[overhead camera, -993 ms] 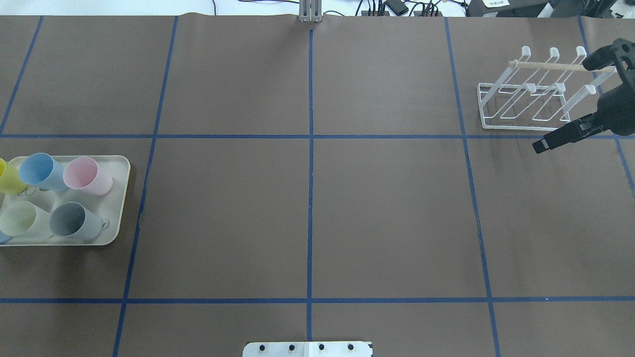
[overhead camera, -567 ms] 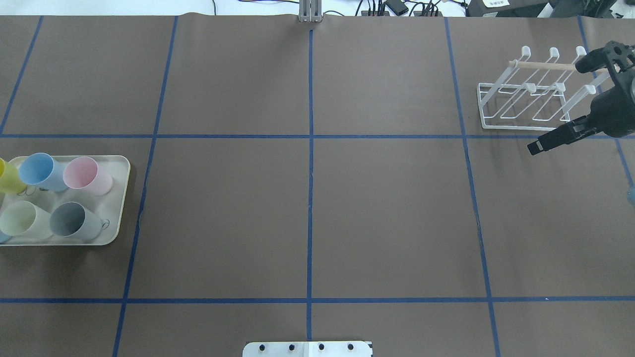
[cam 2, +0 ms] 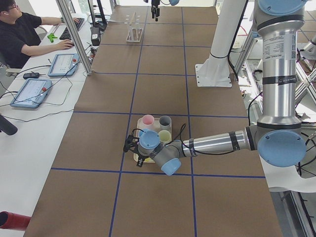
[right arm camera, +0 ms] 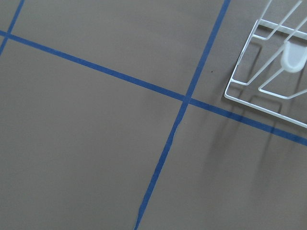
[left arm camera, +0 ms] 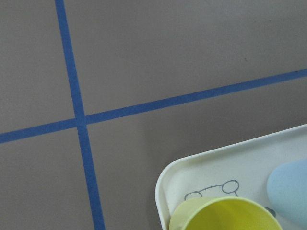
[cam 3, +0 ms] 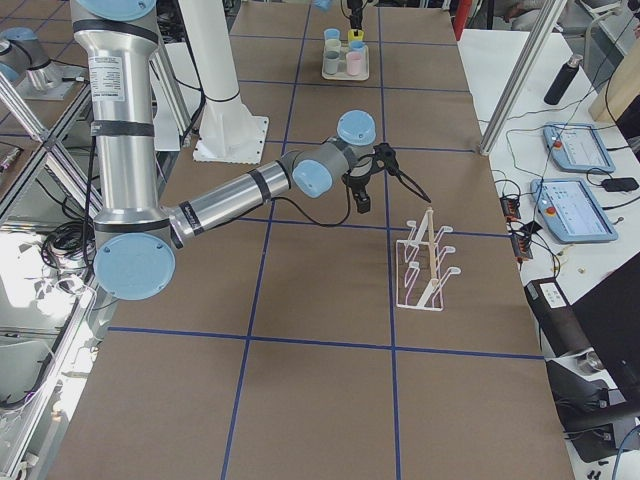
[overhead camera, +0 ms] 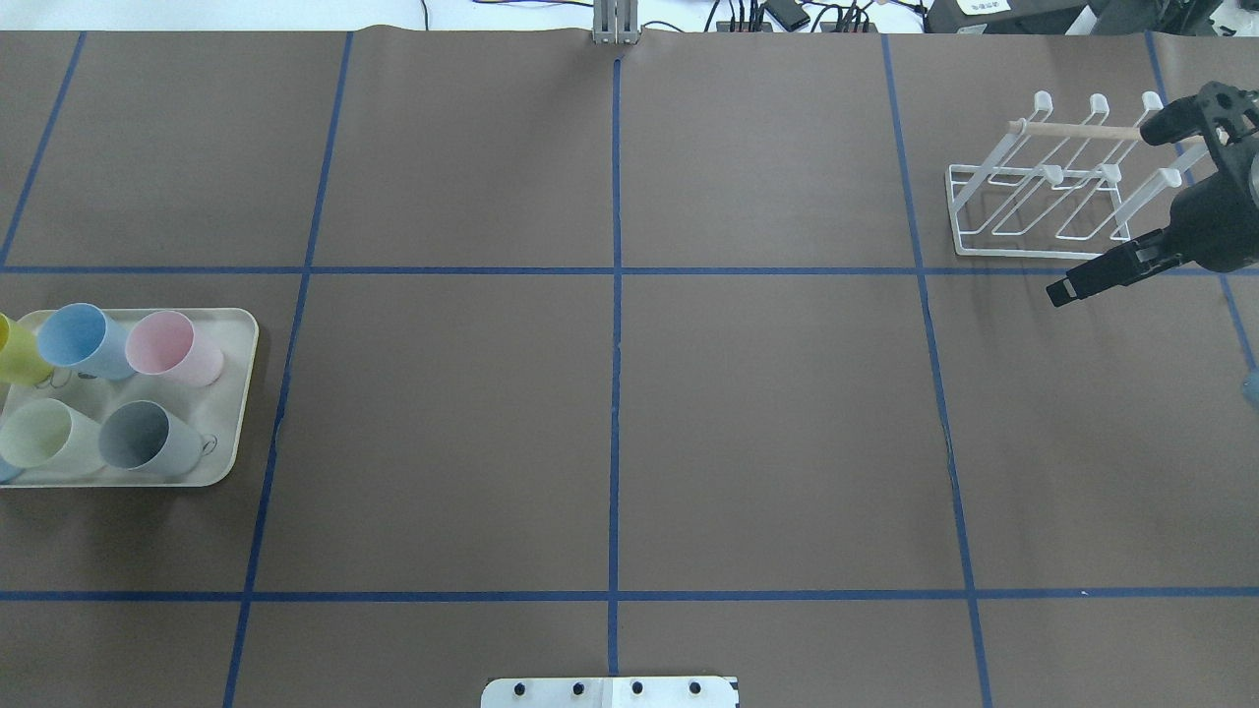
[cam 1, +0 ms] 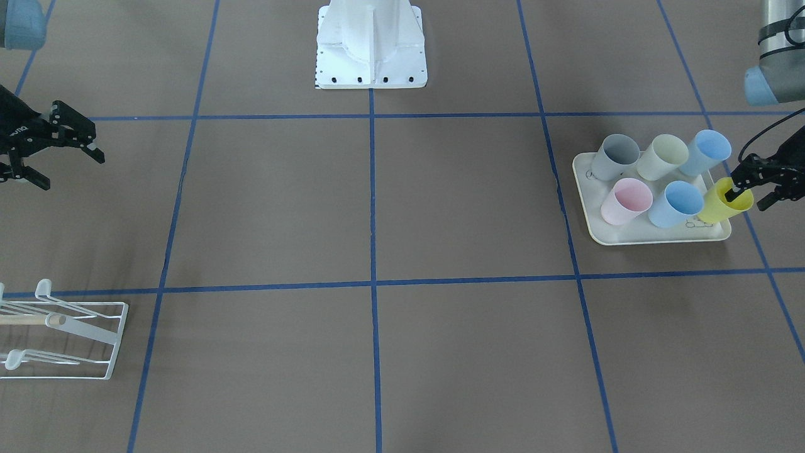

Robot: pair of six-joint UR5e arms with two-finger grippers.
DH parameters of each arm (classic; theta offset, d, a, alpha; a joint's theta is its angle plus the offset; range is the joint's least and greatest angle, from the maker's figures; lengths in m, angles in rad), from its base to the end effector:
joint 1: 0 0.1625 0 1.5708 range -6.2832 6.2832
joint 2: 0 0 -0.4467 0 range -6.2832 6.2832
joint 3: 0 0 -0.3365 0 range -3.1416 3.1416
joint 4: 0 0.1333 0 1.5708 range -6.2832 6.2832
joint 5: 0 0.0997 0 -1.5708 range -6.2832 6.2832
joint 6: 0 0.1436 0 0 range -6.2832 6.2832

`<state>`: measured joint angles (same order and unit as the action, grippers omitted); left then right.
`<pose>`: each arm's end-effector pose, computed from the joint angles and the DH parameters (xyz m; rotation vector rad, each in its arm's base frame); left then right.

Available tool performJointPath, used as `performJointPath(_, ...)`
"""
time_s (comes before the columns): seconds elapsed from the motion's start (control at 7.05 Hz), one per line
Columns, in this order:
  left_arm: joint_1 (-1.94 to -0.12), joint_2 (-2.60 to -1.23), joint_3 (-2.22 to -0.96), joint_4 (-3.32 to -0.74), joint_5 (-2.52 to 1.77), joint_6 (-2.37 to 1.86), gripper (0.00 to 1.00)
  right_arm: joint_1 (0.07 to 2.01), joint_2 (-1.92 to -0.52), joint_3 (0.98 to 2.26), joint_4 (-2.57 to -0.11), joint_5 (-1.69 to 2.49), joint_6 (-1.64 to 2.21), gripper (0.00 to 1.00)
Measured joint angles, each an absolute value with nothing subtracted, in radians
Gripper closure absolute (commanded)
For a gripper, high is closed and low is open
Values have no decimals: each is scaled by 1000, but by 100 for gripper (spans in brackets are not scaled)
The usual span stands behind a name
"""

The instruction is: Transfer IKEA cup to right arm and place on rack

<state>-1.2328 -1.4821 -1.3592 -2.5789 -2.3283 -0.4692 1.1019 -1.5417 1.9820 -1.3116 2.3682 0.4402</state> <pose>0.1084 -0.4129 0.7214 0.3335 0.9289 0.1475 -0.1798 -0.4226 0.4782 0.2590 -0.9775 -0.3049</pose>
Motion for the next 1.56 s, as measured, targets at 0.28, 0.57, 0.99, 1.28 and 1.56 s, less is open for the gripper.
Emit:
performJointPath(0.28,-1232,-1471,-1363,-2589,-2322,-467,94,1101,-1542,1982,-1312,2368,440,0)
performJointPath(0.57,-1238,-1467,-1364,-2591,-2310,-463,100,1100,-1542,1982,-1312,2369,440,0)
performJointPath(0.99,-1313,-1470,-1393,-2578,-2311,-460,100,1091,-1533,1980,-1289,2370,440,0)
performJointPath(1.28,-1397,-1483,-1404,-2551,-2343,-460,100,1074,-1503,1941,-1138,2358,440,0)
performJointPath(1.56,-1494,-1540,-1415,-2463,-2497,-482,100,1029,-1420,1839,-935,2343,442,0)
